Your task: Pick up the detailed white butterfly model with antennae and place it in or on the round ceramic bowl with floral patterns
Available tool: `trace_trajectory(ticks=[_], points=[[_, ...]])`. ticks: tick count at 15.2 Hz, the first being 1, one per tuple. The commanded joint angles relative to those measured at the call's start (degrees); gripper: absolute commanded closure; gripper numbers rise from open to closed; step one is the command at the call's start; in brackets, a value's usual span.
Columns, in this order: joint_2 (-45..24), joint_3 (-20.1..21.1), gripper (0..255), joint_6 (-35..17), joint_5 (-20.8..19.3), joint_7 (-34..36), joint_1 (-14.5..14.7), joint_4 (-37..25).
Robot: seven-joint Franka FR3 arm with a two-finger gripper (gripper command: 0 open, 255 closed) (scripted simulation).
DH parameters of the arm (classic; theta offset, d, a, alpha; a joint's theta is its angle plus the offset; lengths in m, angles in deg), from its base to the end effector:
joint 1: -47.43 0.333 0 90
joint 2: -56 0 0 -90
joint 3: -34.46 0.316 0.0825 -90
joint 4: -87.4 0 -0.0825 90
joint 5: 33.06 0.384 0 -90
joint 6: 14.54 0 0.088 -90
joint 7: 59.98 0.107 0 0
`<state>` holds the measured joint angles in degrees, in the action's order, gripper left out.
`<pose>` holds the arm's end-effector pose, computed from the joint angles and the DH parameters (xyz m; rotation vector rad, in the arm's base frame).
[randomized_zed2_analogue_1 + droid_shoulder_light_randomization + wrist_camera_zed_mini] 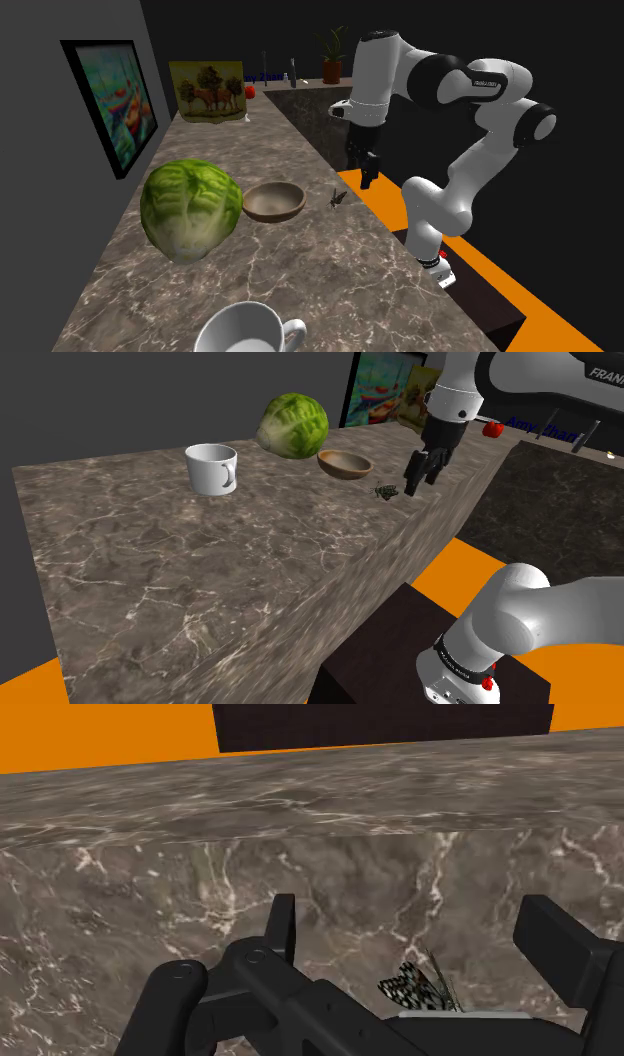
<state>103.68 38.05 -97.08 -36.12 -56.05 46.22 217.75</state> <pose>0.2800 0.0134 0.6302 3.0411 -0.0828 0.0021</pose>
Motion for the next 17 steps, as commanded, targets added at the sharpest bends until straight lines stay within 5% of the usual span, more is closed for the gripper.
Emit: trace_trajectory(ticks=[1, 7, 17], points=[[0.00, 0.00, 0, 0.00, 0.00, 0.00, 0.00, 0.00], [-4.19, -9.28, 0, -13.01, 3.78, -24.46, 10.72, -0.75], [-3.71, -9.22, 0, -18.73, 3.78, -24.43, 10.75, 5.45]])
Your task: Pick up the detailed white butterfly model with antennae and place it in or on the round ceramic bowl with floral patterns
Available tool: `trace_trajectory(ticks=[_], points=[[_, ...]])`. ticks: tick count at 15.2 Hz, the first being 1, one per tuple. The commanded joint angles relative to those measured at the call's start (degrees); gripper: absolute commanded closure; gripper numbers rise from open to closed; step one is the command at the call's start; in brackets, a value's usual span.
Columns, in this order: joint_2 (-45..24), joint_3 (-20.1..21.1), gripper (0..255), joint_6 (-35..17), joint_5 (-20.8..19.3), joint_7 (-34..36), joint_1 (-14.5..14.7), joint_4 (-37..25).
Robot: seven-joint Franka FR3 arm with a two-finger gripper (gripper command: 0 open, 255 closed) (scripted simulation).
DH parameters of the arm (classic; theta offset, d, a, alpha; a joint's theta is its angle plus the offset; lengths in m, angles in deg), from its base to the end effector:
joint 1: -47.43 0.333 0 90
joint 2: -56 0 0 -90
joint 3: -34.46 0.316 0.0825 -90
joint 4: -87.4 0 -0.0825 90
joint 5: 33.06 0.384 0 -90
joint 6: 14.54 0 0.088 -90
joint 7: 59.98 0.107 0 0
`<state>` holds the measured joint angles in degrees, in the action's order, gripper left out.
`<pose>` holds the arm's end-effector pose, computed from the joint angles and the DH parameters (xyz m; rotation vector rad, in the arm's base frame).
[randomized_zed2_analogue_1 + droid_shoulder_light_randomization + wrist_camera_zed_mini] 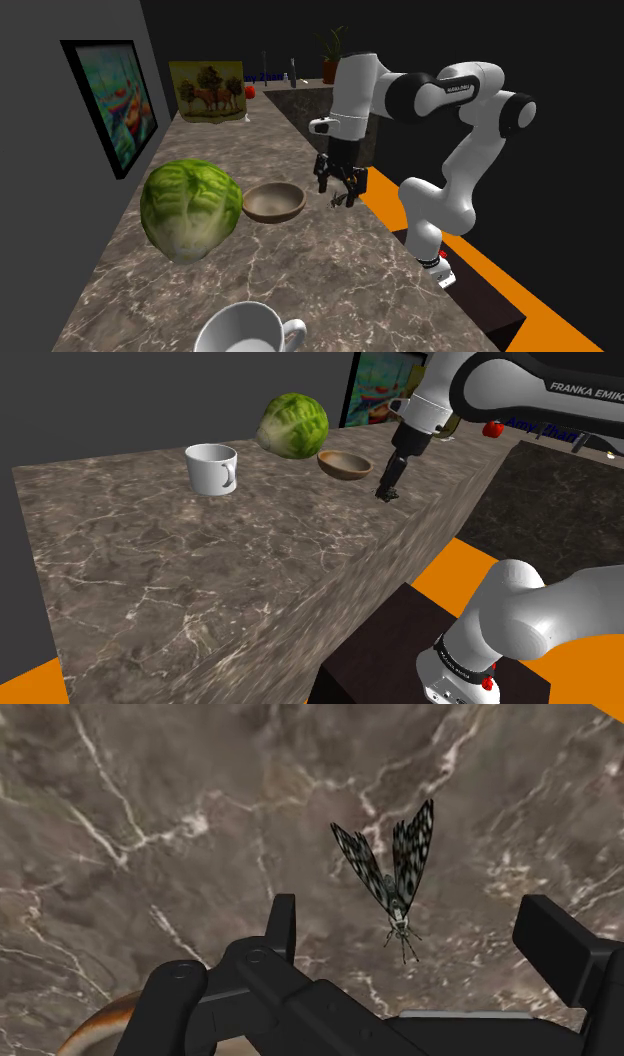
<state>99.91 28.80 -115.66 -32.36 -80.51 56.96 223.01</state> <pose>0.3316 0.0146 0.5964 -2.9957 -0.6800 -0.2634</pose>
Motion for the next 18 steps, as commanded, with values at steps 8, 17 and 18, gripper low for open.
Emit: trace_trajectory(ticks=[8, 17, 18], points=[[0.05, 0.03, 255, -0.14, 0.01, 0.02, 0.01, 0.18], [-0.30, 0.07, 255, 1.27, 0.06, 0.10, 0.06, -1.59], [-0.49, 0.10, 255, 1.97, 0.08, 0.14, 0.09, -2.49]])
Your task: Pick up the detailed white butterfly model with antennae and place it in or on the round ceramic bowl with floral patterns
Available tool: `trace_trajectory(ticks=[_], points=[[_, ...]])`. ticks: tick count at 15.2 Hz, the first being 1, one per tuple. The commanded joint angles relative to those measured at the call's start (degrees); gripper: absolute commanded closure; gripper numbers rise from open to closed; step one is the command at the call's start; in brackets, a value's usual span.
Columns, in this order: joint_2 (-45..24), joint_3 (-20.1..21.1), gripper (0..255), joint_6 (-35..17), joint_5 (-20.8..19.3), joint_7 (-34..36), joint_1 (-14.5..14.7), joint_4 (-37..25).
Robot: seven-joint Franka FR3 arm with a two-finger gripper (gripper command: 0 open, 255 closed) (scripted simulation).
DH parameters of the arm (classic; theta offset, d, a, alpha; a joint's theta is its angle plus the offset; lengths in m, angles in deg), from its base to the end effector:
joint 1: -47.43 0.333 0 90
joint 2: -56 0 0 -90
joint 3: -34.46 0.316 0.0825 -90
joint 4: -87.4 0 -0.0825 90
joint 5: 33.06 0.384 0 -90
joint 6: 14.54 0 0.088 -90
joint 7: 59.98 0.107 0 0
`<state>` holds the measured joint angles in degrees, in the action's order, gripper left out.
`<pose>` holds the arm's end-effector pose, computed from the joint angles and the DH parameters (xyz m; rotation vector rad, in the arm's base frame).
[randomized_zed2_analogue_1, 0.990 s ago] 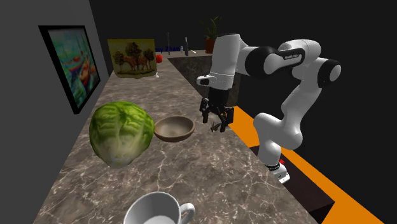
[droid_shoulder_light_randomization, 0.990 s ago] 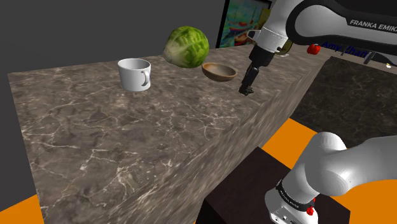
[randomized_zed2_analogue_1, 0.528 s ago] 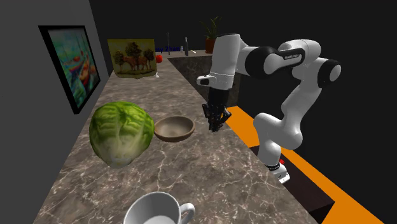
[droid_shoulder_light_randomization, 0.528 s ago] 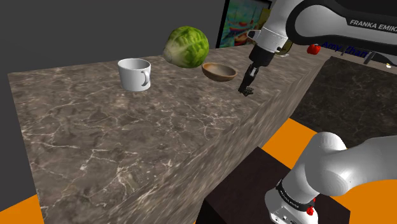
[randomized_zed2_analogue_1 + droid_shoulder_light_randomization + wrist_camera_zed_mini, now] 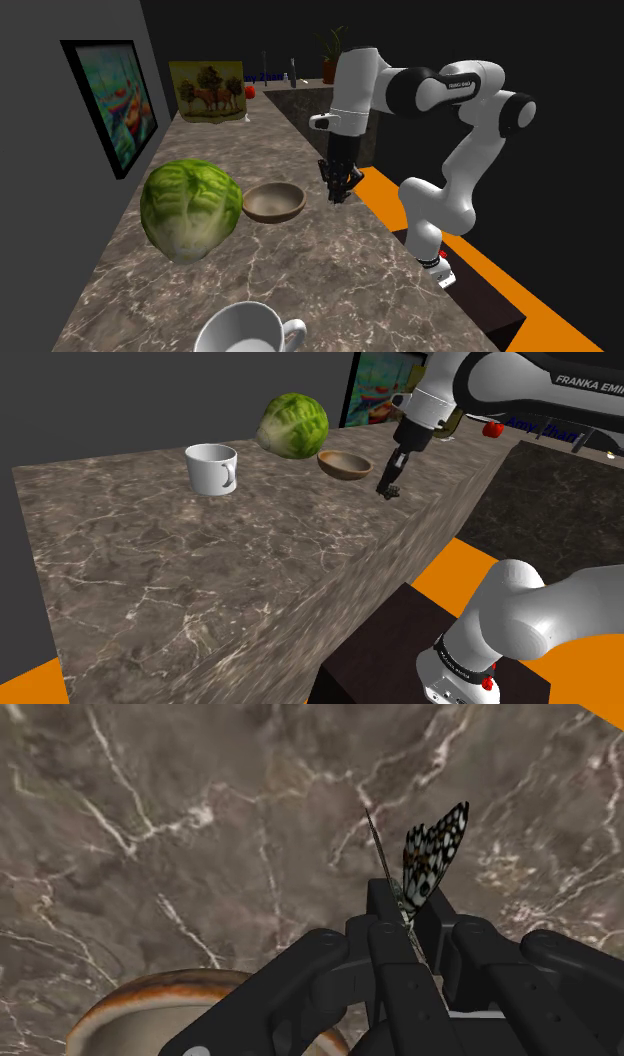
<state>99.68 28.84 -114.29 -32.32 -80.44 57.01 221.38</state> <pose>0.3310 0.0145 0.6066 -2.9955 -0.6802 -0.2642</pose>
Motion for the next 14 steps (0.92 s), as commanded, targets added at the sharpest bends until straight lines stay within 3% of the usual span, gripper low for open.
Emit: trace_trajectory(ticks=[1, 14], points=[[-0.49, 0.07, 255, 1.30, 0.06, 0.11, 0.07, -1.78], [-4.14, 0.23, 255, 10.35, 0.37, 0.56, 0.44, -14.50]])
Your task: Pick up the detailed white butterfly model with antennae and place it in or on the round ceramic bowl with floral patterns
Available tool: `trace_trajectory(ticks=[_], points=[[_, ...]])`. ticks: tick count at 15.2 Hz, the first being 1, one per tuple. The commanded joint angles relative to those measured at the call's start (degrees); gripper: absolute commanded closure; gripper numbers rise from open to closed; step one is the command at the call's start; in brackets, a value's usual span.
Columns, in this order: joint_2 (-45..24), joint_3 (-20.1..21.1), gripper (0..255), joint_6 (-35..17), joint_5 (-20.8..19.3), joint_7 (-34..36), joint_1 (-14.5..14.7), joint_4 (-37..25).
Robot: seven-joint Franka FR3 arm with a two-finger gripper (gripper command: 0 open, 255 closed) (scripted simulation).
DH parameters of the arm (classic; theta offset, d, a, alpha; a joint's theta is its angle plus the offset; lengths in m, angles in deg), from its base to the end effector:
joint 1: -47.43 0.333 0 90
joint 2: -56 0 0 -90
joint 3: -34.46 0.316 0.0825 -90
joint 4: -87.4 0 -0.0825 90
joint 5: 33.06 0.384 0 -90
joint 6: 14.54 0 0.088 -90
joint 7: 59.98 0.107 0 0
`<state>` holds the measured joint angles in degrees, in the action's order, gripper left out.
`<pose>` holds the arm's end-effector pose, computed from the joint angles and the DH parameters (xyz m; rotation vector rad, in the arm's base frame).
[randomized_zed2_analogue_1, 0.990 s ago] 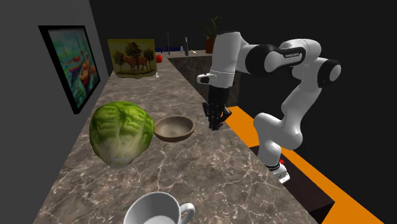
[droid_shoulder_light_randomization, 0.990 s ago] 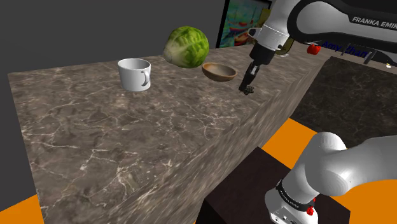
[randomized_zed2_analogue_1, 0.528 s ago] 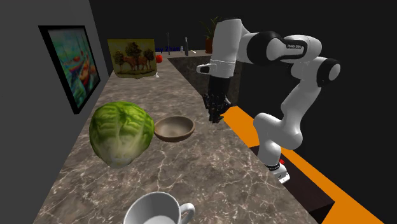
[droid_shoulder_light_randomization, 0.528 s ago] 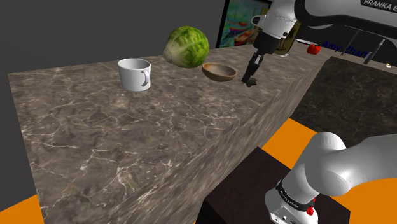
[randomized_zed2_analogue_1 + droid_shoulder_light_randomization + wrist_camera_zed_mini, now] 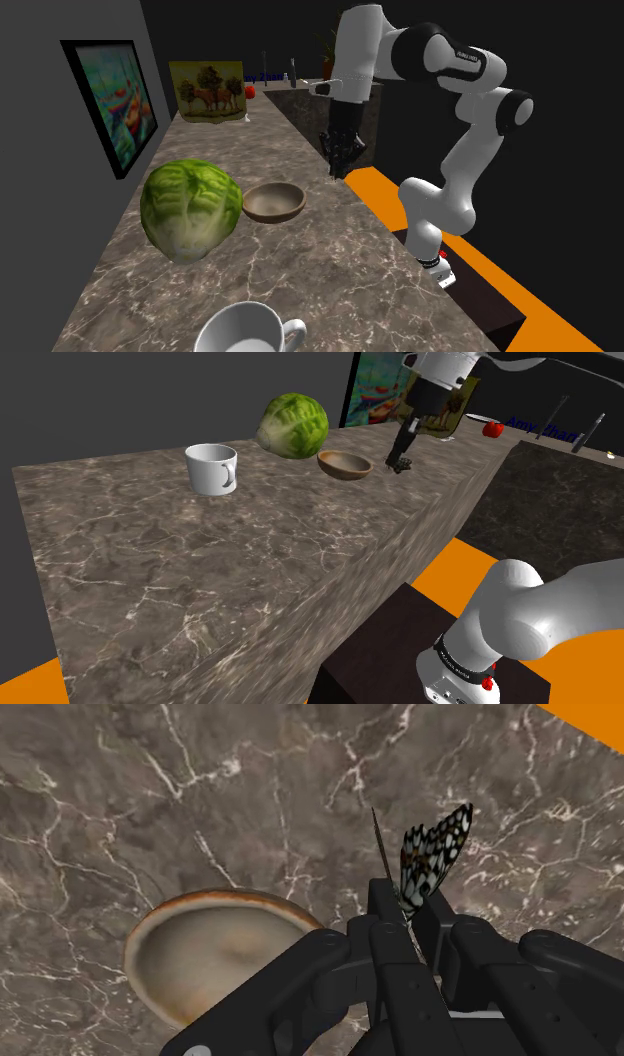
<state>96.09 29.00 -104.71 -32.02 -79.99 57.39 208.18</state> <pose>0.3307 0.0141 0.6791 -2.9956 -0.6801 -0.2646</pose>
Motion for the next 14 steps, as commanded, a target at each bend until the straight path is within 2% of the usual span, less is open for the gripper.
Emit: trace_trajectory(ticks=[1, 6, 14], points=[[-0.91, 0.07, 255, 1.47, 0.10, 0.14, 0.10, -2.36], [-2.70, 0.07, 255, 4.80, 0.22, 0.28, 0.24, -7.48], [-19.90, -3.99, 255, 2.17, 0.92, -3.97, 0.56, -21.81]])
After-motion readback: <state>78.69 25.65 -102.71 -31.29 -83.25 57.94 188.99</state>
